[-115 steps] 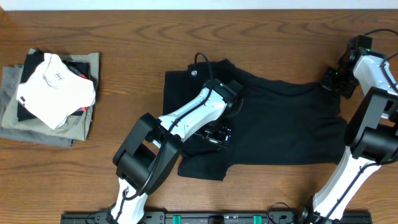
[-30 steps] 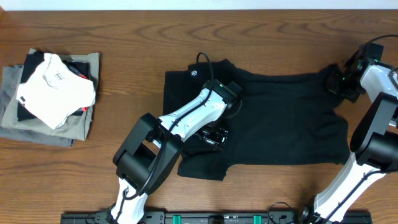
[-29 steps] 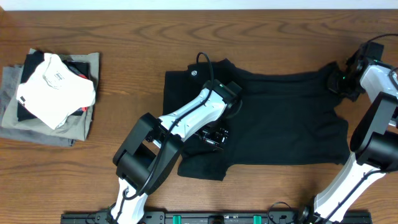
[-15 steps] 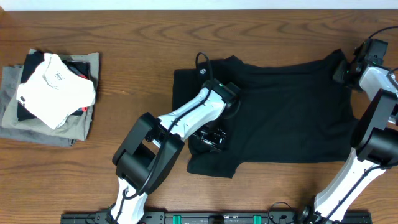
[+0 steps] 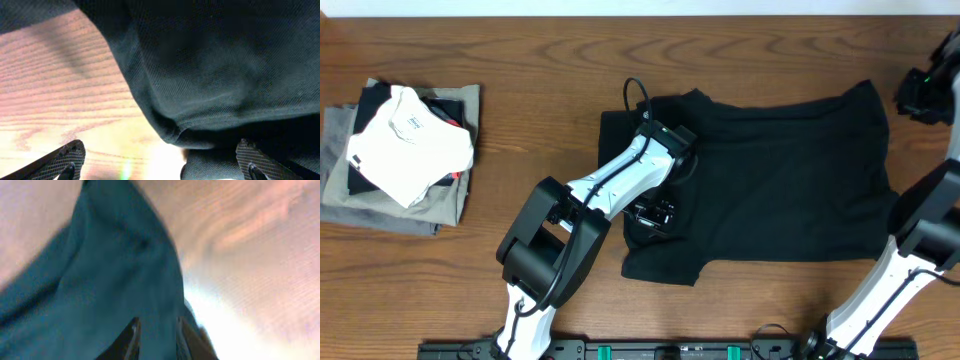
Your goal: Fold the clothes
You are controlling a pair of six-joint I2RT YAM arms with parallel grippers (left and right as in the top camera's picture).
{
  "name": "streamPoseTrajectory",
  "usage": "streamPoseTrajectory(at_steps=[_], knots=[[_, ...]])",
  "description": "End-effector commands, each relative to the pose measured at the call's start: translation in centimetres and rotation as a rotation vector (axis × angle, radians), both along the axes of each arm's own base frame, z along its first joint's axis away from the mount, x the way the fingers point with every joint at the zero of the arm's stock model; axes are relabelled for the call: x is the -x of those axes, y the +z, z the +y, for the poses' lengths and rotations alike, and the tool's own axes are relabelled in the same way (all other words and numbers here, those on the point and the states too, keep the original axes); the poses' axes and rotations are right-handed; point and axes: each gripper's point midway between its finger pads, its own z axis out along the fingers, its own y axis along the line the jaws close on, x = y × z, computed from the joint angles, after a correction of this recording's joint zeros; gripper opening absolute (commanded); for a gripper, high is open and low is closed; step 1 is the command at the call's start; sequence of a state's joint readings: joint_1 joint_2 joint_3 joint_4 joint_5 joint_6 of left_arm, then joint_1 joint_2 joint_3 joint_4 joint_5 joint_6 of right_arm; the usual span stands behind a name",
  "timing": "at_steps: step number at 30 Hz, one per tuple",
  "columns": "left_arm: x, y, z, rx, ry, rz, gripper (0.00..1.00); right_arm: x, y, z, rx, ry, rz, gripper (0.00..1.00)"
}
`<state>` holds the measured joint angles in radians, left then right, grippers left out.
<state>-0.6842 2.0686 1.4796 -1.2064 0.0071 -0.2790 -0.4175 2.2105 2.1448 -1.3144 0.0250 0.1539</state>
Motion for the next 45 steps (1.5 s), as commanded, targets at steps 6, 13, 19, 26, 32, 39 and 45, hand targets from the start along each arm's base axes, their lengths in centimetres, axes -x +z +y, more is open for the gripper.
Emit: streamPoseTrajectory(at_steps=[6,13,19,26,32,39,45], knots=[[-0.2,-0.2,0.3,-0.012,-0.020,-0.007,0.98,6.4,-2.5,3.3,-0.144,-0.010,0.261,0.10],[-0.2,-0.3,0.3,-0.011,-0.020,-0.007,0.98,10.0,-8.3,4.7,-0.197,-0.040,0.395,0.01],[-0.2,-0.2,0.3,-0.012,-0.020,-0.007,0.98,11.6,-12.3,3.7,-0.150,-0.098,0.412,0.01],[-0.3,-0.3,0.3,-0.009,-0.020,-0.009,0.98,13.1,-14.7,1.1,-0.119,-0.161,0.390,0.01],[-0.3,-0.3,0.2,-0.009,-0.020,-0.010,0.98,14.1,-15.6,-1.3,-0.115,-0.226,0.358,0.01],[-0.4,-0.3,0.1,-0.005,-0.020,-0.015,0.98,13.4,-14.3,-2.4,-0.107,-0.241,0.333,0.01],[-1.2,-0.3,-0.5,0.026,-0.042,-0.044,0.98,12.3,-11.4,-2.1,-0.109,-0.226,0.345,0.04]])
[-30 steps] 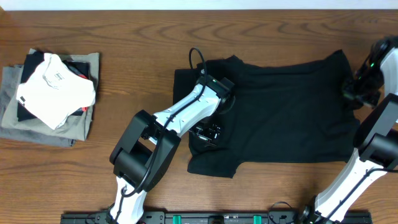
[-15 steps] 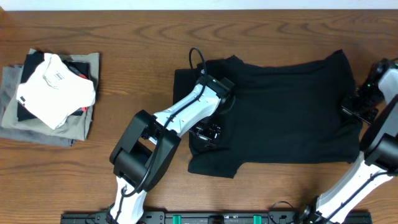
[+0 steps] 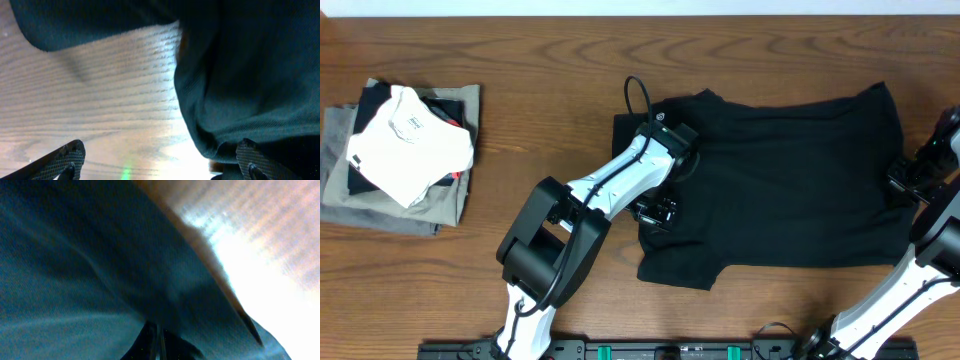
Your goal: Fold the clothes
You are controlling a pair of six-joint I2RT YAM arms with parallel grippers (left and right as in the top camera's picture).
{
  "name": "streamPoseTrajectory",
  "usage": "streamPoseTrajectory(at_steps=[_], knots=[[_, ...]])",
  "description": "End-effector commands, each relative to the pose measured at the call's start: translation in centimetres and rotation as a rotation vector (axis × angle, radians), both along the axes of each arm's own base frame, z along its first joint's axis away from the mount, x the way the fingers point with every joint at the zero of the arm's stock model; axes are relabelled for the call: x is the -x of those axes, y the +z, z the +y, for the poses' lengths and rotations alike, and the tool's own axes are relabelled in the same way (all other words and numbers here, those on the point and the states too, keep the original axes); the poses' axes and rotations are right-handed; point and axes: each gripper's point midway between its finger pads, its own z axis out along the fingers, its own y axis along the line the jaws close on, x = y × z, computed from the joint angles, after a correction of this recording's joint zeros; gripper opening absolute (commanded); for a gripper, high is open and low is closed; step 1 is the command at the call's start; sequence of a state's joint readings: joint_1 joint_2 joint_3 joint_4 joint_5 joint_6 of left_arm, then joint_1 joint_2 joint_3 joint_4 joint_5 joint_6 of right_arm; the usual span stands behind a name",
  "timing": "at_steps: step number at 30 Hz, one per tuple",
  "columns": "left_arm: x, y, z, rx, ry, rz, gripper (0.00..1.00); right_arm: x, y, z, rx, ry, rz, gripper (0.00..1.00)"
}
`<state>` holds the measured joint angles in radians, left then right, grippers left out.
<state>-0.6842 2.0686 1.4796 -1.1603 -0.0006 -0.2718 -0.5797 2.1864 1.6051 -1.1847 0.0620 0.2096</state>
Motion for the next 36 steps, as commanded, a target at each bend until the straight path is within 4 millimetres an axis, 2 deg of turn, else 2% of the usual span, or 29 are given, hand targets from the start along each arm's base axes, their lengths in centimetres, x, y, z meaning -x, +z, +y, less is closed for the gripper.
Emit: streamPoseTrajectory(at_steps=[1,7,10,12,15,17,19,21,25,30,36], knots=[[-0.5,0.1,-0.1,0.011,-0.039,-0.016,0.98,-1.1,1.4,-0.8,0.042,-0.005,-0.004,0.04],[-3.2,2.0,-2.4,0.105,-0.040,-0.133,1.00,-2.5,2.0,0.8,-0.024,0.023,-0.060,0.03],[-5.0,2.1,-3.9,0.166,-0.045,-0.207,0.89,-2.8,2.0,1.2,-0.029,0.037,-0.063,0.01],[-6.0,2.1,-4.7,0.199,-0.050,-0.248,0.75,-3.0,2.0,1.7,-0.035,0.049,-0.064,0.01],[-7.4,2.3,-6.1,0.259,-0.049,-0.301,0.38,-3.5,2.0,2.3,-0.035,0.078,-0.068,0.01],[-7.8,2.4,-7.0,0.301,-0.047,-0.317,0.19,-3.9,1.9,2.6,-0.029,0.090,-0.077,0.01],[-8.1,2.5,-8.0,0.351,-0.047,-0.323,0.08,-4.2,1.9,2.7,-0.025,0.097,-0.084,0.01],[-8.5,2.5,-8.5,0.372,-0.047,-0.332,0.06,-4.4,1.9,2.8,-0.023,0.101,-0.090,0.01],[-8.9,1.4,-8.2,0.364,-0.033,-0.324,0.06,-4.4,1.9,2.8,-0.023,0.102,-0.089,0.01],[-10.0,-0.3,-6.6,0.337,0.011,-0.305,0.06,-4.4,1.9,2.8,-0.023,0.102,-0.088,0.01],[-11.5,-0.6,-4.1,0.322,0.076,-0.309,0.06,-4.2,1.9,2.8,-0.023,0.102,-0.079,0.01]])
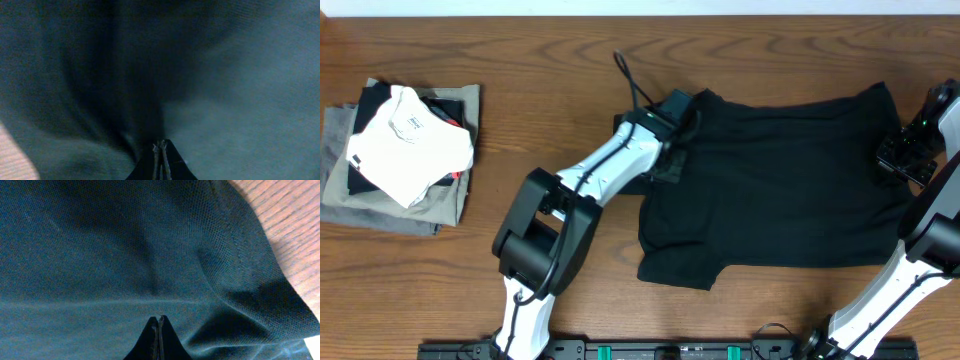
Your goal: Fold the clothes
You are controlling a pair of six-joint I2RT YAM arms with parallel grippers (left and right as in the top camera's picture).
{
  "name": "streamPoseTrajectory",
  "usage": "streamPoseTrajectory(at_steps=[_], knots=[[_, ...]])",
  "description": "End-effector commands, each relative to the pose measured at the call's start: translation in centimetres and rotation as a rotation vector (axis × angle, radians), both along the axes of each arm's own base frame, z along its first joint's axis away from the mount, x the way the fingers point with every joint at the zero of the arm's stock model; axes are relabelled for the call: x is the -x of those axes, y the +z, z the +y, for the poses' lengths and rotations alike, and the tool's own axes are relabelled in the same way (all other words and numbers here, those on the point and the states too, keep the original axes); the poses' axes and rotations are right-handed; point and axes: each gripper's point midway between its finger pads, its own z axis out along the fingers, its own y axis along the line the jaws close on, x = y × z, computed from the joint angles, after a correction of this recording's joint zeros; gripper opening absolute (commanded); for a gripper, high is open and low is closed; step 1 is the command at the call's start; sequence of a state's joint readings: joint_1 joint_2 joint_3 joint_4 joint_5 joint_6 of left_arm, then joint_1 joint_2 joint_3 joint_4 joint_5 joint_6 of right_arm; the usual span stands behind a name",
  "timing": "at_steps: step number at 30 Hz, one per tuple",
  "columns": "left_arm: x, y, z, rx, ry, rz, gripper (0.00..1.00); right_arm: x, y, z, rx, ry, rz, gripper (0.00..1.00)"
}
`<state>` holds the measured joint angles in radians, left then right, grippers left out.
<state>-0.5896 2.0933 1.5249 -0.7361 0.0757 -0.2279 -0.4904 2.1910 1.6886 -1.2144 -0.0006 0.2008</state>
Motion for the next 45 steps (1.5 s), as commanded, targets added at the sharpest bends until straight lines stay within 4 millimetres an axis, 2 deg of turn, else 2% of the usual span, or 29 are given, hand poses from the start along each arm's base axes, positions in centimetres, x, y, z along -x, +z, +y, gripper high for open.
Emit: streamPoseTrajectory(at_steps=[1,7,12,17,29,36,40,45], knots=[[-1.0,-0.5,1.4,0.001,0.034,0.008,0.06,-0.2,0.3,0.0,0.007,0.015,0.001,0.01],[-1.2,-1.9,2.3,0.075,0.074,0.082,0.06,0.1,0.3,-0.2,0.020,0.018,0.015,0.01],[-1.2,-3.5,2.9,0.070,0.085,0.116,0.06,0.1,0.3,-0.2,0.020,0.018,0.016,0.01],[-1.6,-3.7,3.9,0.054,0.105,0.113,0.06,0.1,0.3,-0.2,0.020,0.018,0.015,0.01],[-3.9,-3.9,10.9,0.007,0.232,0.115,0.06,-0.1,0.3,-0.3,0.026,0.018,0.005,0.01],[-4.6,-3.9,13.7,0.008,0.285,0.115,0.06,-1.9,0.1,-0.3,0.021,0.018,-0.069,0.01],[-4.7,-3.9,14.1,0.008,0.294,0.115,0.06,-2.8,0.1,0.2,0.027,0.035,-0.095,0.01],[-4.7,-3.9,14.0,0.009,0.294,0.115,0.06,-4.0,0.1,2.3,-0.018,0.124,-0.130,0.01]])
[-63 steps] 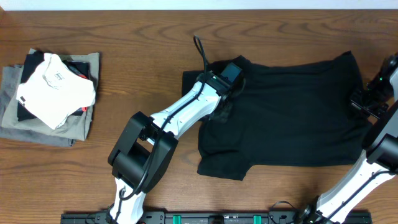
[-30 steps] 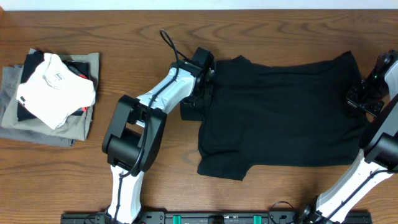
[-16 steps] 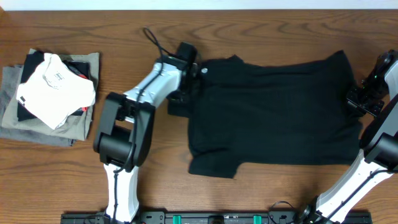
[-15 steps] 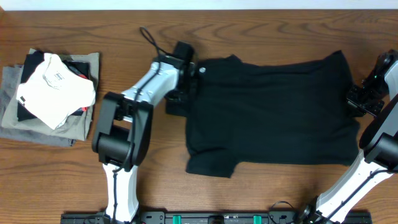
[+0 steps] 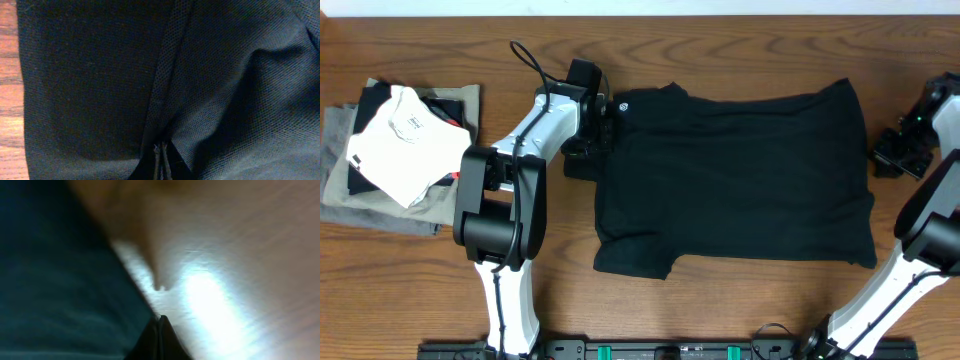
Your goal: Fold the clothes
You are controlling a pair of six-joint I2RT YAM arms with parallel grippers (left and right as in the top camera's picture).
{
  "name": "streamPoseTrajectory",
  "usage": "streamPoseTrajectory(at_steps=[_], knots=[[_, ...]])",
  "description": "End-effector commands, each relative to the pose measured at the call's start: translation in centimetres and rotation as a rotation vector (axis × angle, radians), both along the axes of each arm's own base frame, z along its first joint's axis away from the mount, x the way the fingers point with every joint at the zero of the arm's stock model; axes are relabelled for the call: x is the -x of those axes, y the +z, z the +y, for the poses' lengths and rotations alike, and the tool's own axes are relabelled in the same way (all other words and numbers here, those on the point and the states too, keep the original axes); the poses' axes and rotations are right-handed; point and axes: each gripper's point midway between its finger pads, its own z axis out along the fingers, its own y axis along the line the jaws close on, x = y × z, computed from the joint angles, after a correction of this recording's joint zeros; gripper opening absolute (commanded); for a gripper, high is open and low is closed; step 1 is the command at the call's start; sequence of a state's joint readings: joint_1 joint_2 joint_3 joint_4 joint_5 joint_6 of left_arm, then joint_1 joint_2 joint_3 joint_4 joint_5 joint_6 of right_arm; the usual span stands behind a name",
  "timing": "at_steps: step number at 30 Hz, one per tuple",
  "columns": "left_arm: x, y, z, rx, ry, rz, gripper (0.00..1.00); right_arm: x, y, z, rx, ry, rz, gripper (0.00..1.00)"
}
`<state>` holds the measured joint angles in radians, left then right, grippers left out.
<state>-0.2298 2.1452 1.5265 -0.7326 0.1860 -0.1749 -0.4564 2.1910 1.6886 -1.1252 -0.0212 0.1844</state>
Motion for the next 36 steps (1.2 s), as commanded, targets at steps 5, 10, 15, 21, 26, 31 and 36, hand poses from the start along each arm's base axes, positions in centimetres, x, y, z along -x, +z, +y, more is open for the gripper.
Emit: streamPoseTrajectory(at_steps=[5,10,15,21,26,31,36], knots=[[0.7,-1.9,1.6,-0.061,0.000,0.045,0.06,-1.6,0.2,3.6,-0.078,0.135,-0.040,0.01],[0.7,-1.9,1.7,-0.061,0.005,0.044,0.06,-0.4,-1.1,4.2,-0.094,0.135,-0.003,0.01],[0.5,-1.9,2.5,-0.061,0.023,0.045,0.06,0.6,-3.6,4.4,-0.094,0.130,-0.002,0.01],[0.2,-1.9,4.0,-0.061,0.056,0.045,0.06,0.3,-4.3,2.6,-0.039,0.119,-0.030,0.01],[-0.6,-1.9,6.0,-0.122,0.083,0.017,0.06,-1.4,-4.3,1.5,0.003,0.165,-0.100,0.01],[-1.1,-1.7,6.2,-0.129,0.075,-0.005,0.07,-2.6,-4.1,0.7,0.040,0.160,-0.144,0.01],[-2.1,1.2,6.0,-0.120,0.070,-0.058,0.08,-3.9,-0.9,0.7,0.030,0.144,-0.190,0.01]])
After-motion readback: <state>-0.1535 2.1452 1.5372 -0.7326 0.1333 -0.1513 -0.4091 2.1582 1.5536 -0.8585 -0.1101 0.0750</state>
